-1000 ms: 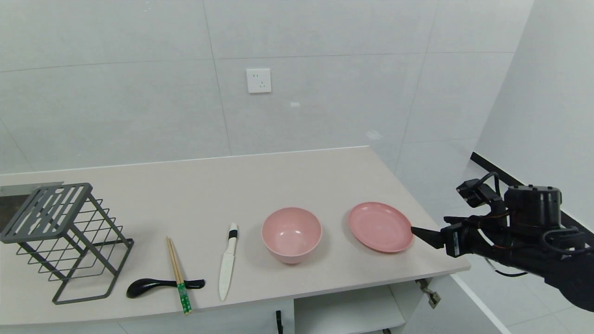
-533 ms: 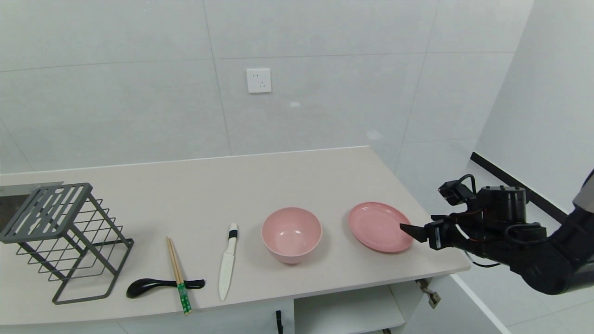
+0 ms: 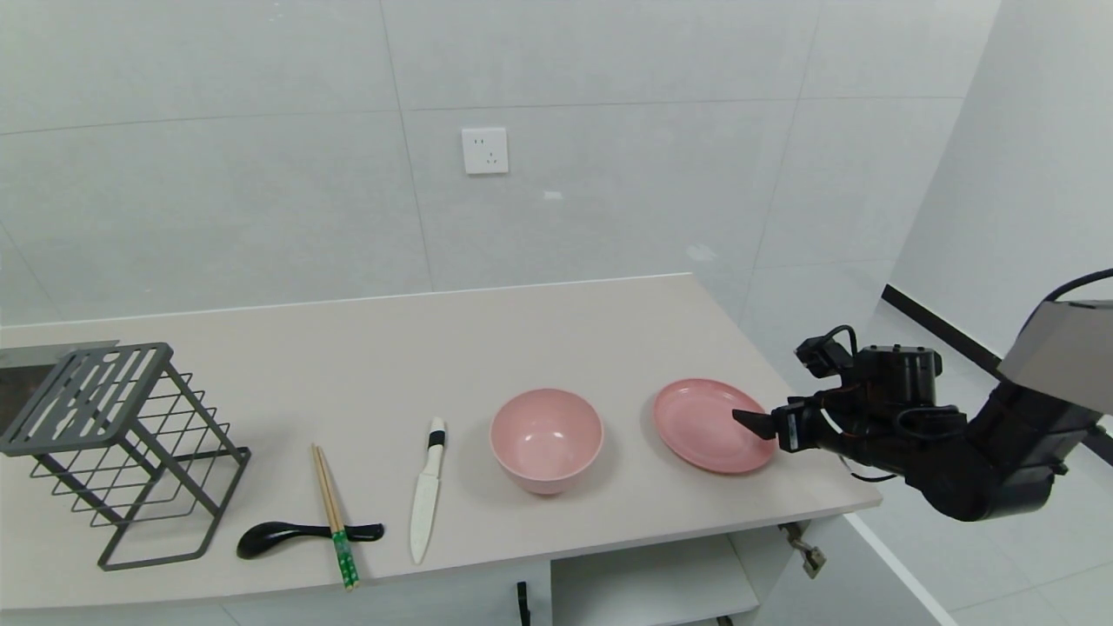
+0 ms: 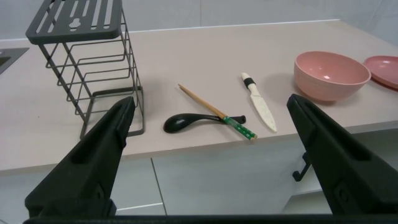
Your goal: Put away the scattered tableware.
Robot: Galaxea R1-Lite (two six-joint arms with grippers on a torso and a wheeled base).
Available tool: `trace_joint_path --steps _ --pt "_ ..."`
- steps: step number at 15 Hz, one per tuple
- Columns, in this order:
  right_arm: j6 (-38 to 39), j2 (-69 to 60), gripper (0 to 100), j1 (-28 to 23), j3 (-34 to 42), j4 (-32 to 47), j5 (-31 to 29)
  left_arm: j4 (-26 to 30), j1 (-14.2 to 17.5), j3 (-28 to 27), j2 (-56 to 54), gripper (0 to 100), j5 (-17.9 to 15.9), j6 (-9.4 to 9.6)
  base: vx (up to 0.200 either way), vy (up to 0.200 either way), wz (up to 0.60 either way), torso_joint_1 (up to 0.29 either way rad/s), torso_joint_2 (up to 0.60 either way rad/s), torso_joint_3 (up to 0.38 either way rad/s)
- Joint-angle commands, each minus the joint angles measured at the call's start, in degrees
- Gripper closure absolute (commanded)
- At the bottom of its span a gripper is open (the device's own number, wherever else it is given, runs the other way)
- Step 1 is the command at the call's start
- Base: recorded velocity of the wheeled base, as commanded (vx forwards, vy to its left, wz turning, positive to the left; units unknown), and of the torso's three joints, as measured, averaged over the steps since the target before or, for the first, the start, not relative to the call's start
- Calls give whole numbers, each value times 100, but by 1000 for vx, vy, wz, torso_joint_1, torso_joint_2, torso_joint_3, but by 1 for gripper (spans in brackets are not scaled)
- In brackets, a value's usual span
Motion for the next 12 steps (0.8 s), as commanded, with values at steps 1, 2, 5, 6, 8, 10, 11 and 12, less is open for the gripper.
trace_joint_path --steps 1,2,5,6,8,10,11,12 --pt "18 401 0 -19 -238 -1 -3 -4 0 0 7 0 -1 -9 0 0 0 0 0 0" --pt "18 507 0 -19 -282 -1 -3 -4 0 0 7 0 -1 -1 0 0 0 0 0 0" --pt "18 630 0 -19 -370 -1 -3 -4 0 0 7 0 -1 -9 0 0 0 0 0 0" --pt "10 674 0 -19 -405 -1 -3 -4 0 0 7 0 -1 -9 0 0 0 0 0 0" --pt "10 744 0 -1 -441 -9 -3 -4 0 0 7 0 -1 -9 0 0 0 0 0 0" --pt "10 762 0 25 -441 -1 -3 -4 0 0 7 0 -1 -9 0 0 0 0 0 0" --pt "10 823 0 60 -476 -9 -12 -4 0 0 7 0 -1 -9 0 0 0 0 0 0" --pt "10 876 0 60 -502 -9 -3 -4 0 0 7 0 -1 -9 0 0 0 0 0 0"
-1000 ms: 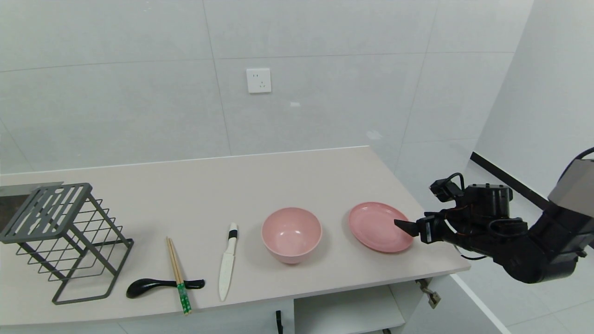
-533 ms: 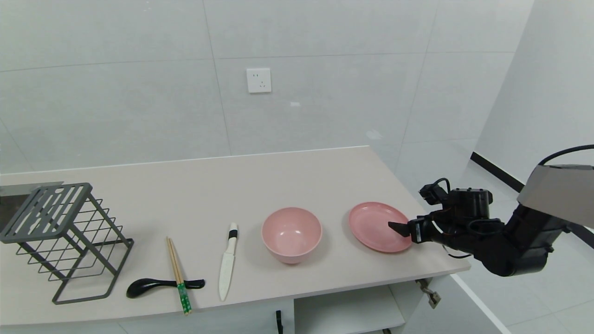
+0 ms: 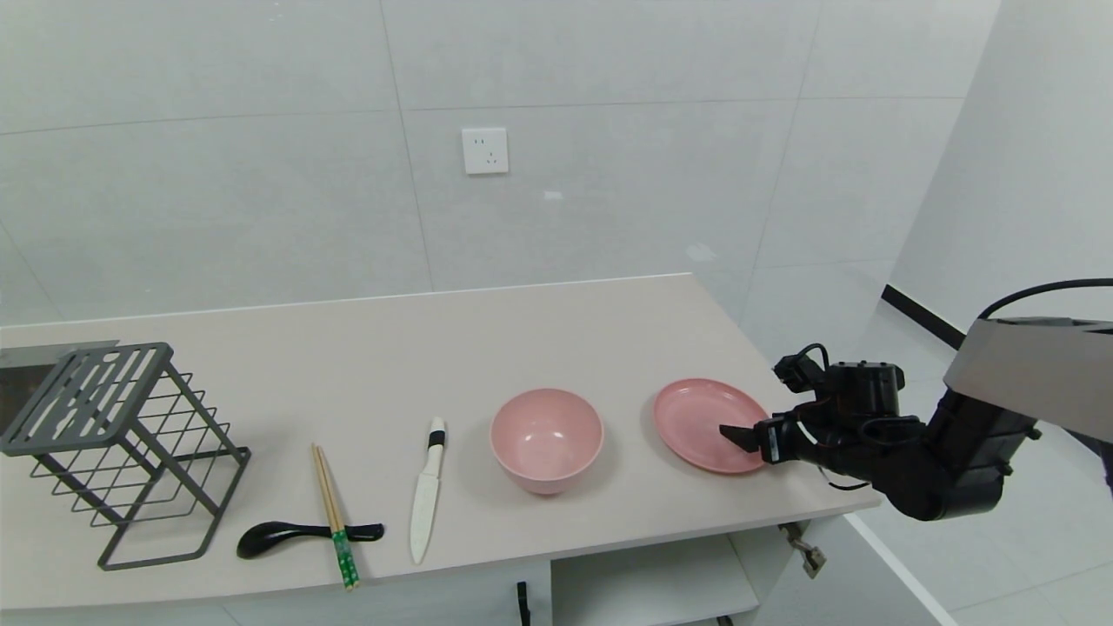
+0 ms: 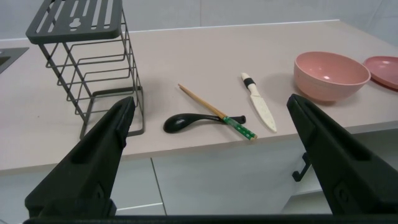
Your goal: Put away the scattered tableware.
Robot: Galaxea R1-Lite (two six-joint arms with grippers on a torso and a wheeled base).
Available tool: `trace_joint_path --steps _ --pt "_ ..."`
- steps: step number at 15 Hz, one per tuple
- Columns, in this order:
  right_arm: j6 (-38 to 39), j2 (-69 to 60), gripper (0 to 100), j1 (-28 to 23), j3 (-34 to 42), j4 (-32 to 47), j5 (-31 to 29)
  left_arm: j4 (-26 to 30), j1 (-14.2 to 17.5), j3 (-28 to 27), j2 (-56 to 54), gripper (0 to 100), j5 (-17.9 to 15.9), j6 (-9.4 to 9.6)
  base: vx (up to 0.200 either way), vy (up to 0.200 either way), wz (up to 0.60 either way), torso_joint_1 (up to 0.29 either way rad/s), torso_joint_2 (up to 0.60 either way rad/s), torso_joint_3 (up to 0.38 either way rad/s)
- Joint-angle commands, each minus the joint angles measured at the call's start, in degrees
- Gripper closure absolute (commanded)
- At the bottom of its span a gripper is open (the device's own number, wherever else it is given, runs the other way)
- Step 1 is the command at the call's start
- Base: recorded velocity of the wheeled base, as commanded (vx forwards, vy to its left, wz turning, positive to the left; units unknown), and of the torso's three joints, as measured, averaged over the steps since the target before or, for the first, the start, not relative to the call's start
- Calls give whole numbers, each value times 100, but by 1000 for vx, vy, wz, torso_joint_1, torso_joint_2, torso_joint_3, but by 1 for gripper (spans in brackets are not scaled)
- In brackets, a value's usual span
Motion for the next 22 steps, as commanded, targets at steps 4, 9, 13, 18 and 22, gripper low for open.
trace_joint_path --steps 4,9,13,18,22 --pt "14 241 100 91 -32 -290 -1 -1 0 0 7 0 -1 -1 0 0 0 0 0 0" --pt "286 408 100 -15 -40 -290 -414 -1 0 0 7 0 -1 -1 0 0 0 0 0 0" --pt "313 144 100 -173 -137 -562 -379 -1 0 0 7 0 -1 8 0 0 0 0 0 0" --pt "1139 -1068 100 64 417 -940 -344 -1 0 0 7 0 -19 34 0 0 0 0 0 0" --pt "1130 -1824 100 302 1357 -1670 -353 -1 0 0 7 0 -45 8 0 0 0 0 0 0"
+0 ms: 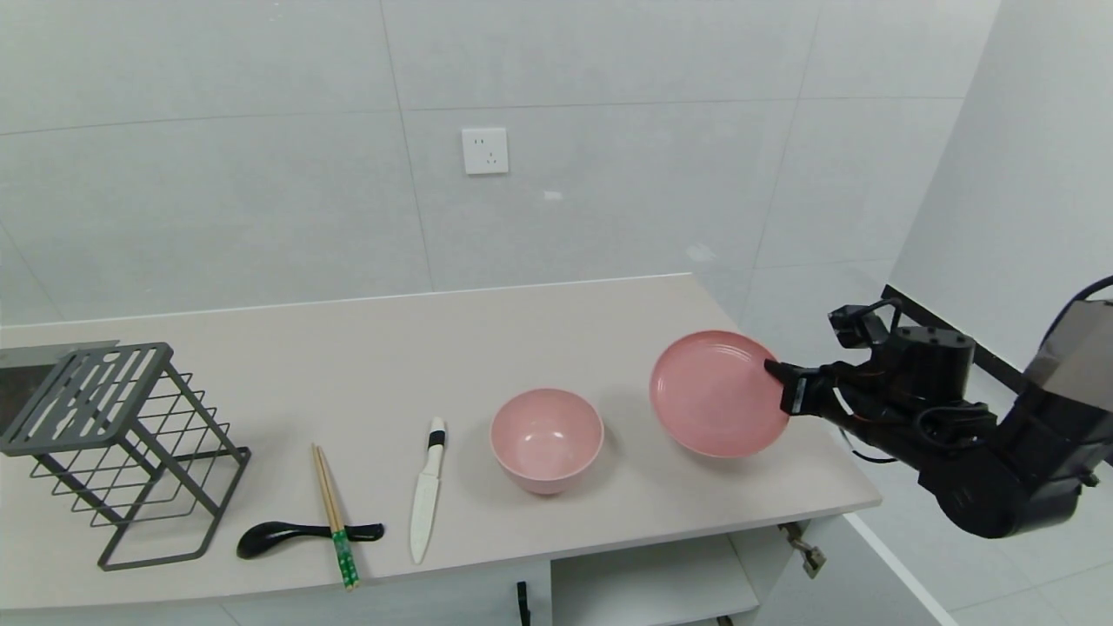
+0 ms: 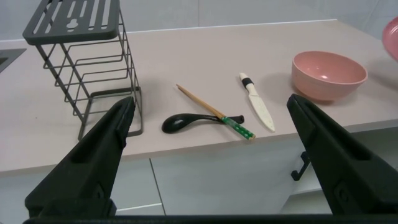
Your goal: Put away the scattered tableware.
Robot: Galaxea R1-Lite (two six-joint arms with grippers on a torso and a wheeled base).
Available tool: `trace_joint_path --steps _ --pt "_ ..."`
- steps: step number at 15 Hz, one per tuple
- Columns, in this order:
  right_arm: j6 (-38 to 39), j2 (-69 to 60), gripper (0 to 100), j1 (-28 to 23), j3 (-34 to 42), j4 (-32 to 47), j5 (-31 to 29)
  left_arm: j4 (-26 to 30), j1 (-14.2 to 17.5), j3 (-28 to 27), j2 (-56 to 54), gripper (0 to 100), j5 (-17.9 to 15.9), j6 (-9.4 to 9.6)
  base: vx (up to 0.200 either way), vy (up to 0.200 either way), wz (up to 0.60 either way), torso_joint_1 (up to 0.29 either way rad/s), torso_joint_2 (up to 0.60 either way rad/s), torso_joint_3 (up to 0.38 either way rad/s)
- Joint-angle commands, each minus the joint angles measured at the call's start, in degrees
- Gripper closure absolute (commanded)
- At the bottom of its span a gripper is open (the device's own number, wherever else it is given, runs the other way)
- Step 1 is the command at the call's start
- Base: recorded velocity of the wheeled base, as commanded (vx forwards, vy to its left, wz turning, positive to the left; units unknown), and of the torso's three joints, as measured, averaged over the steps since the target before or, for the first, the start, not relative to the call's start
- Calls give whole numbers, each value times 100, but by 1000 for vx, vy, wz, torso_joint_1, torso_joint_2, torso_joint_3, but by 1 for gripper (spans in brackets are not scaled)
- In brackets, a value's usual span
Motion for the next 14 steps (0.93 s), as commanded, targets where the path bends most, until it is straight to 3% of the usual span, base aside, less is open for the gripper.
trace_joint_path --steps 1,4,7,13,14 --pt "-7 -533 100 291 888 -915 10 -1 0 0 7 0 5 -13 0 0 0 0 0 0" --pt "-34 -674 100 502 1564 -1627 -17 -1 0 0 7 0 14 -13 0 0 0 0 0 0" --pt "10 -1289 100 713 1951 -1662 -17 -1 0 0 7 0 14 -5 0 0 0 0 0 0" --pt "45 -2757 100 1196 2891 -1680 -17 -45 9 0 7 0 -144 189 0 0 0 0 0 0" --pt "37 -2924 100 1179 2900 -1662 -17 -573 9 0 7 0 -118 488 0 0 0 0 0 0"
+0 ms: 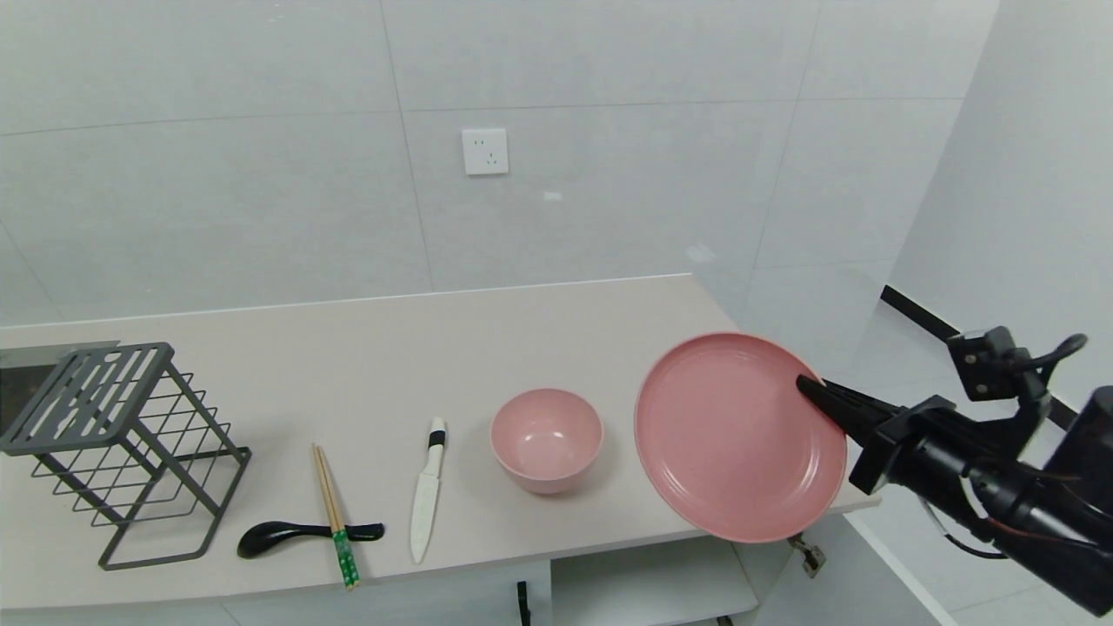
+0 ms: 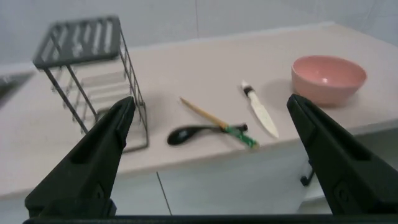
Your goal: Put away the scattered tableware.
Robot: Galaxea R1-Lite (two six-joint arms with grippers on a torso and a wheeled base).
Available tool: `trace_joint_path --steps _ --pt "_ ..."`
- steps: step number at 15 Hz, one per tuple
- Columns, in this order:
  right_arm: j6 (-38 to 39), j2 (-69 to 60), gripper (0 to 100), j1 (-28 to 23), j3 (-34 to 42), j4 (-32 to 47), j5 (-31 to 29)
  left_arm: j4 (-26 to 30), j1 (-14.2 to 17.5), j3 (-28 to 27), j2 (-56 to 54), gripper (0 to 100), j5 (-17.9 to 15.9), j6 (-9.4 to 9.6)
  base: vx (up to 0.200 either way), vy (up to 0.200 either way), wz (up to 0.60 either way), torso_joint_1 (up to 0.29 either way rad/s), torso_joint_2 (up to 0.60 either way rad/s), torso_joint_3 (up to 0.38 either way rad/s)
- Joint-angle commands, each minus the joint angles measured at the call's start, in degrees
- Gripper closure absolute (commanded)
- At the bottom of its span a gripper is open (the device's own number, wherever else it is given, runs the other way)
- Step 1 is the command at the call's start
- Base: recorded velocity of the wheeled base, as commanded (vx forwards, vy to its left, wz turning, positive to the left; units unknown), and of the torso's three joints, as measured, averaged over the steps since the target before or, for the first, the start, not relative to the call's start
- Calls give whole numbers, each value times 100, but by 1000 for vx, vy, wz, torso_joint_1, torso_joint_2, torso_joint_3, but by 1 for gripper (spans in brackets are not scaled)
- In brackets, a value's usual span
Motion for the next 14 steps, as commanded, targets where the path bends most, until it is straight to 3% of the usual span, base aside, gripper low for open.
trace_joint_path --steps 1,2,3,4,6,8,10,13,14 --pt "-5 -559 100 40 130 8 4 -1059 6 0 7 0 19 133 0 0 0 0 0 0" --pt "-5 -595 100 40 130 8 4 -1551 6 0 7 0 27 116 0 0 0 0 0 0" --pt "-5 -595 100 58 139 8 4 -1621 6 -35 7 0 115 45 0 0 0 0 0 0" --pt "-5 -595 100 58 139 8 4 -1489 6 -88 25 0 115 -16 0 0 0 0 0 0" --pt "-5 -753 100 49 174 17 13 -663 -11 -905 526 0 54 -69 0 0 0 0 0 0" --pt "-14 -832 100 31 200 17 13 -417 -73 -1424 1080 0 -78 -69 0 0 0 0 0 0" --pt "-14 -832 100 23 209 25 13 -435 -90 -1705 1510 0 -570 -25 0 0 0 0 0 0" --pt "-31 -841 100 -4 279 25 13 -470 -99 -2074 2389 0 -1643 -60 0 0 0 0 0 0" --pt "-31 -841 100 -4 279 25 13 -479 -99 -2188 2706 0 -1827 -69 0 0 0 0 0 0"
